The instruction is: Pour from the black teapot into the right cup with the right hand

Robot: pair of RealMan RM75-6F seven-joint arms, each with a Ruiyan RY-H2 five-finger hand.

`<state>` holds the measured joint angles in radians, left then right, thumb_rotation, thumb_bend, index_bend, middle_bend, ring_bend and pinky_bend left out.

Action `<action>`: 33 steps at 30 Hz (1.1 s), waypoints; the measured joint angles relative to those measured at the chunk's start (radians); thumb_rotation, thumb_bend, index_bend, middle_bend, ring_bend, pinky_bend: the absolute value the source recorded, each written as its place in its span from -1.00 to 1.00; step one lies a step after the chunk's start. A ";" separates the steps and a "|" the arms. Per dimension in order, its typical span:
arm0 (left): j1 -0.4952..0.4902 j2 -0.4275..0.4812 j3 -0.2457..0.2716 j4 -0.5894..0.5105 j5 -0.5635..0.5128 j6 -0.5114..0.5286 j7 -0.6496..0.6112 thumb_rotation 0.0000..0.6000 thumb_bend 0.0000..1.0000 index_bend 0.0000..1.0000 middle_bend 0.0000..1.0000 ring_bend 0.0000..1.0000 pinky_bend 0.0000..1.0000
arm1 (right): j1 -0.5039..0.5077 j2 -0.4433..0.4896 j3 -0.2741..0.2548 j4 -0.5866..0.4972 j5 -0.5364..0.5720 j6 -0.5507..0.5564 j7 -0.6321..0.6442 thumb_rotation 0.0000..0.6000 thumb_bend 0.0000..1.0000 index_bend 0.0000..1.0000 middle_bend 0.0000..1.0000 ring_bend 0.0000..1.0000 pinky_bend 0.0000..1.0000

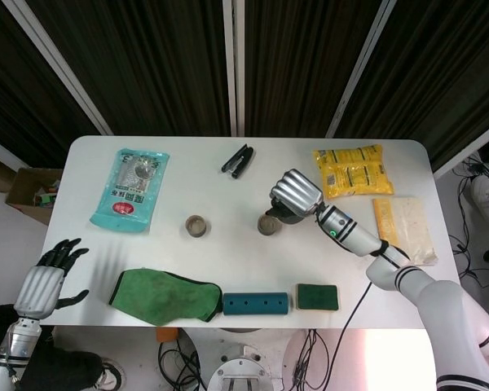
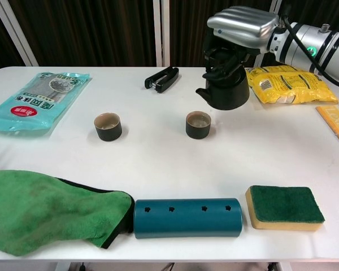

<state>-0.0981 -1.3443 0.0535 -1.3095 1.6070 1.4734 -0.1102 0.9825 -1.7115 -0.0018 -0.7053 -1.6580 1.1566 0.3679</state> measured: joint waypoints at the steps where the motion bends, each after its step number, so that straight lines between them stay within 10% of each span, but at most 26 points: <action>1: 0.000 0.000 0.000 0.000 0.001 0.001 0.000 1.00 -0.74 -0.57 -0.82 -0.85 -0.55 | -0.009 0.000 0.006 -0.004 0.008 0.009 0.012 0.71 -0.25 1.00 1.00 1.00 0.69; 18: -0.008 -0.004 0.002 -0.003 0.009 -0.006 0.007 1.00 -0.74 -0.57 -0.82 -0.85 -0.55 | -0.244 0.038 0.020 -0.065 0.075 0.179 0.172 0.71 -0.24 1.00 1.00 1.00 0.69; 33: -0.012 -0.008 0.006 -0.001 0.010 -0.016 0.005 1.00 -0.74 -0.57 -0.82 -0.85 -0.55 | -0.367 -0.028 -0.018 0.115 0.084 0.158 0.265 0.72 -0.28 1.00 1.00 1.00 0.69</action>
<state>-0.1102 -1.3522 0.0600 -1.3106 1.6165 1.4569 -0.1047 0.6158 -1.7390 -0.0196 -0.5904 -1.5737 1.3150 0.6333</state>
